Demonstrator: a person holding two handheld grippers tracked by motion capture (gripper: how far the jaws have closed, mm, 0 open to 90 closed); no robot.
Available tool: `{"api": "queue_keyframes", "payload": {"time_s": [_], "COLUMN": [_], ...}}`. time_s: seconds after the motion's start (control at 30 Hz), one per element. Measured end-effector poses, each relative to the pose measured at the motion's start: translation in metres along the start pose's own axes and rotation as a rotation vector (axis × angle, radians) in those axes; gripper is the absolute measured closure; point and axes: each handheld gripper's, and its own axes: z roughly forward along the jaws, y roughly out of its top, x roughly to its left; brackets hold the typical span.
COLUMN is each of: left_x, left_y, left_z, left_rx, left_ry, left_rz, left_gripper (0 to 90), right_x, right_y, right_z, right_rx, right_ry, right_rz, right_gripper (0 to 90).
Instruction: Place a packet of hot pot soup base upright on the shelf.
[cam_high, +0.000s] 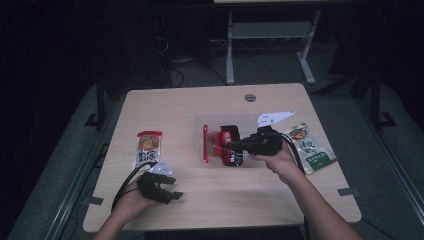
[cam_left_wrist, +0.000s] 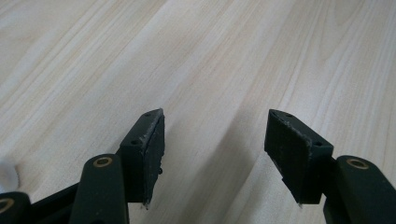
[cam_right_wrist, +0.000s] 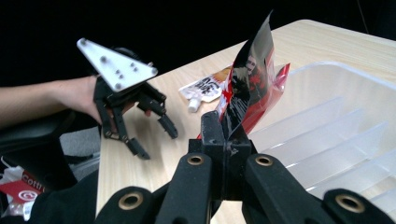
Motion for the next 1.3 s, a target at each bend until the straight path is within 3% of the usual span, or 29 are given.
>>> {"api": "queue_keyframes", "payload": {"time_s": [0.17, 0.5, 0.9, 1.3], "left_x": [0.002, 0.000, -0.002, -0.002], "left_y": [0.000, -0.001, -0.001, -0.001], "left_z": [-0.002, -0.001, -0.001, -0.001], "left_rx": [0.013, 0.003, -0.021, -0.007], "left_ry": [0.007, -0.001, -0.008, -0.011], "left_rz": [0.024, 0.009, -0.007, 0.006], "left_gripper": [37.6, 37.5, 37.0, 36.7], "right_x": [-0.009, -0.020, -0.031, -0.034], "right_y": [0.007, 0.021, 0.022, 0.015], "right_z": [0.003, 0.018, 0.033, 0.048], "right_rx": [-0.018, -0.046, -0.037, -0.025], "right_ry": [-0.009, -0.017, -0.034, -0.035], "right_rz": [0.013, 0.017, 0.034, 0.059], "right_gripper": [90.0, 90.0, 90.0, 90.0]}}
